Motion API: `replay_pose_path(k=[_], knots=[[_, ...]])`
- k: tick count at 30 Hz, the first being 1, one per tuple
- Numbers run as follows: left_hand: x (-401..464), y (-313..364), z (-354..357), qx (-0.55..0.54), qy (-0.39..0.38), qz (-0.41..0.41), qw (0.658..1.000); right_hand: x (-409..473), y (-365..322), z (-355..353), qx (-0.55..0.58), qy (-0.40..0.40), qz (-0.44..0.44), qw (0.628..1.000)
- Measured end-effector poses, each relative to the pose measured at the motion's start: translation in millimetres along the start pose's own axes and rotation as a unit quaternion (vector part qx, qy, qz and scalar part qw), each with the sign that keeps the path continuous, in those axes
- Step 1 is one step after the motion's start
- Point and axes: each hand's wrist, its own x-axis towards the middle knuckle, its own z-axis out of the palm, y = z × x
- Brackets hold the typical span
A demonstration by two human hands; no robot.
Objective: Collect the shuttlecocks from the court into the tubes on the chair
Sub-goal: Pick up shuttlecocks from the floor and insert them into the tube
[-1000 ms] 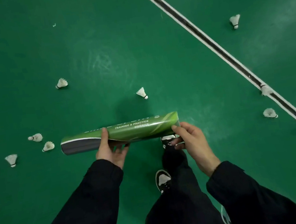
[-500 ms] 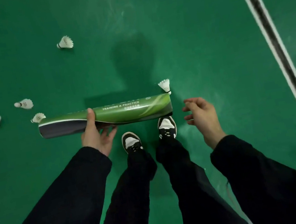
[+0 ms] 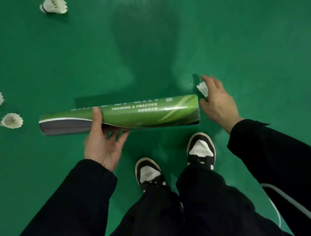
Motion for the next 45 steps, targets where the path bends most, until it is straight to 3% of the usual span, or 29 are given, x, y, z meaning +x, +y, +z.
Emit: replay_pose_path(k=[3, 5, 6, 8, 9, 10, 17, 22, 24, 29, 33, 35, 39, 45], knots=[[3, 8, 1, -0.009, 0.003, 0.002, 1.0, 13, -2, 0, -0.05, -0.003, 0.047, 0.998], [-12, 18, 2, -0.017, 0.017, -0.001, 1.0, -4, -21, -25, 0.082, 0.038, 0.129, 0.988], [-24, 24, 2, -0.024, 0.03, -0.005, 0.999, -22, -37, -44, 0.206, 0.063, 0.173, 0.961], [-57, 36, 0, -0.043, 0.053, -0.014, 0.998, -68, -79, -95, 0.475, 0.104, 0.231, 0.843], [-77, 42, 0, -0.054, 0.063, -0.018, 0.996, -93, -99, -121, 0.566, 0.101, 0.243, 0.781], [-97, 47, 0, -0.062, 0.068, -0.024, 0.995, -117, -117, -145, 0.611, 0.091, 0.243, 0.748], [-233, 82, -2, -0.11, 0.057, -0.035, 0.992, -211, -205, -259, 0.611, 0.018, 0.162, 0.775], [-289, 110, -18, -0.154, 0.027, -0.006, 0.988, -233, -266, -302, 0.458, -0.124, 0.064, 0.878], [-305, 121, -32, -0.172, 0.029, 0.01, 0.985, -239, -288, -311, 0.396, -0.184, 0.01, 0.9], [-328, 147, -77, -0.213, 0.036, 0.03, 0.976, -252, -343, -306, 0.359, -0.281, -0.021, 0.89], [-332, 165, -122, -0.227, 0.028, 0.029, 0.973, -266, -383, -281, 0.337, -0.269, -0.067, 0.9], [-323, 181, -159, -0.268, 0.069, 0.038, 0.96, -276, -403, -268, 0.356, -0.253, -0.09, 0.895], [-302, 222, -261, -0.363, 0.22, 0.089, 0.901, -288, -436, -247, 0.386, -0.252, -0.093, 0.883], [-287, 243, -342, -0.285, 0.25, 0.093, 0.921, -295, -490, -217, 0.367, -0.347, -0.03, 0.863]])
